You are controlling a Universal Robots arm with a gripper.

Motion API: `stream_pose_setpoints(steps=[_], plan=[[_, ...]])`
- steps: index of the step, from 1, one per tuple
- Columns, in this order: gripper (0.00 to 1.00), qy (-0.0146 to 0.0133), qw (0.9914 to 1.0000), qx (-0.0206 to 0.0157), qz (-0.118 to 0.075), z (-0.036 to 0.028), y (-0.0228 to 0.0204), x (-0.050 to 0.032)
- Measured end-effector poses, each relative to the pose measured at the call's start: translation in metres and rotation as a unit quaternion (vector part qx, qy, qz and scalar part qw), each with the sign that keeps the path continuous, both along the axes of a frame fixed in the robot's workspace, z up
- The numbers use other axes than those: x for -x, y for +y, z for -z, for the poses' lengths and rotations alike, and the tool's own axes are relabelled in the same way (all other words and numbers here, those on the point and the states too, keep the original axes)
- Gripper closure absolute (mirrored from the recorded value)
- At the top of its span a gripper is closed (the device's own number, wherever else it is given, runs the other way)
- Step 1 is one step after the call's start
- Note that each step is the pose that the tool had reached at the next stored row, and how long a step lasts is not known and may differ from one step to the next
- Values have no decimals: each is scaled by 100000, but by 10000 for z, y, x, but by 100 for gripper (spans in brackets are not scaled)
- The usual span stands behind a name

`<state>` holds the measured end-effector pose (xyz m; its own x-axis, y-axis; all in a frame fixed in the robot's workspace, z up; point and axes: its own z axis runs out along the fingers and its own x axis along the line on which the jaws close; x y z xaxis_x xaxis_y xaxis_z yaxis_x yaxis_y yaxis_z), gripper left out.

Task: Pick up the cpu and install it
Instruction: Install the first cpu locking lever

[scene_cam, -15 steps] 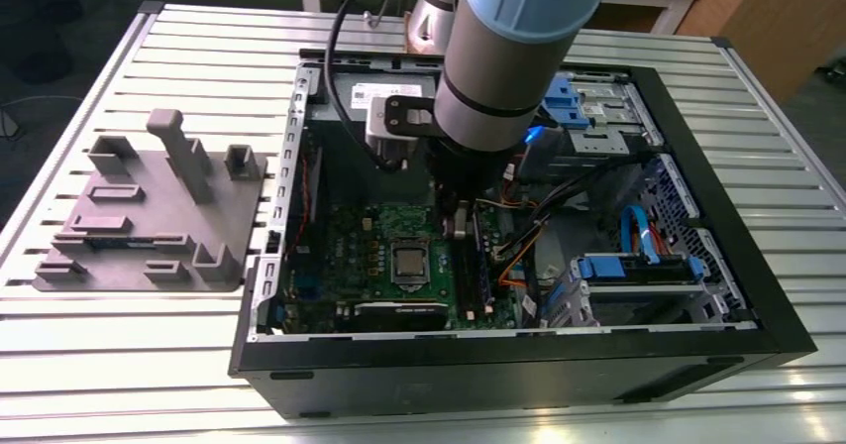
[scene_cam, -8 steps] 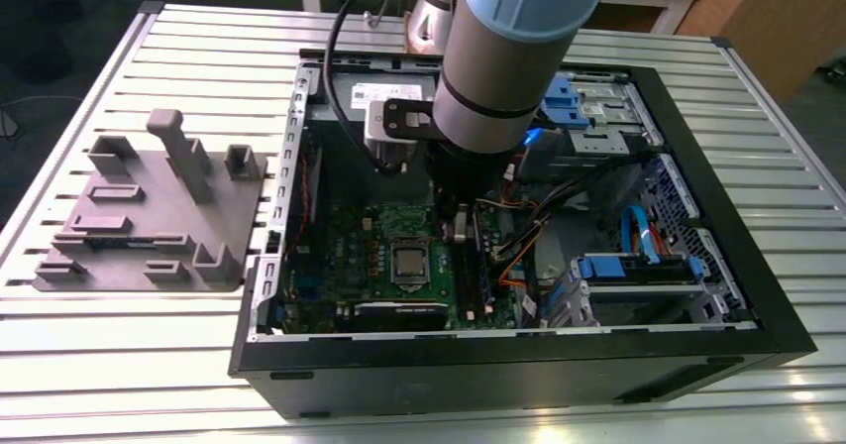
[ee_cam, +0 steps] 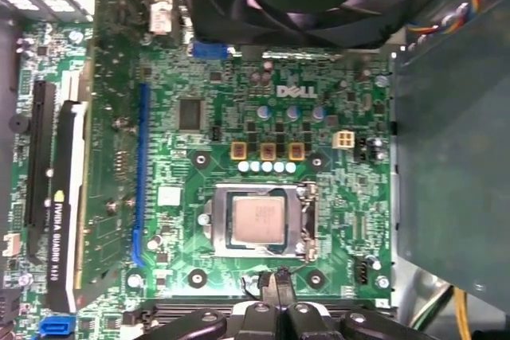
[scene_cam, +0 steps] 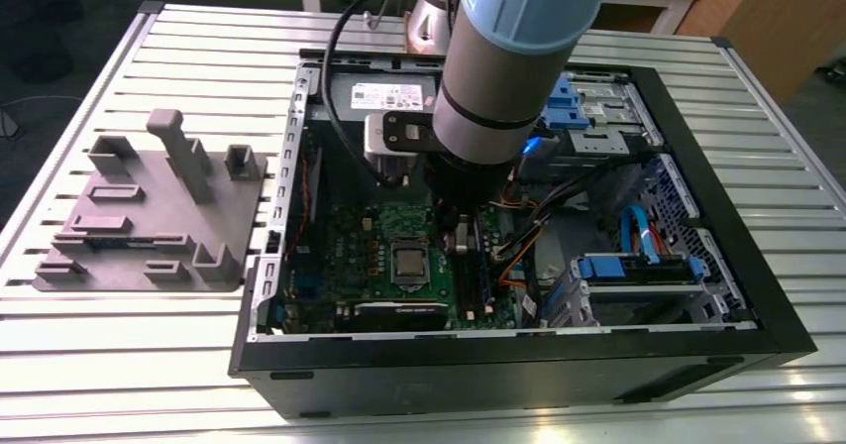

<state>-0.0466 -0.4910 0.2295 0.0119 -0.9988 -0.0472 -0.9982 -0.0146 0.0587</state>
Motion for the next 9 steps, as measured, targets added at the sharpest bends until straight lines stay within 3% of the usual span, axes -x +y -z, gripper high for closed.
stream_pose_setpoints(steps=[3,7,9], plan=[[90,6,100000,58,-126,5,-37,2],[90,3,99997,787,-147,15,-46,1],[90,7,99995,950,-147,32,-48,1]])
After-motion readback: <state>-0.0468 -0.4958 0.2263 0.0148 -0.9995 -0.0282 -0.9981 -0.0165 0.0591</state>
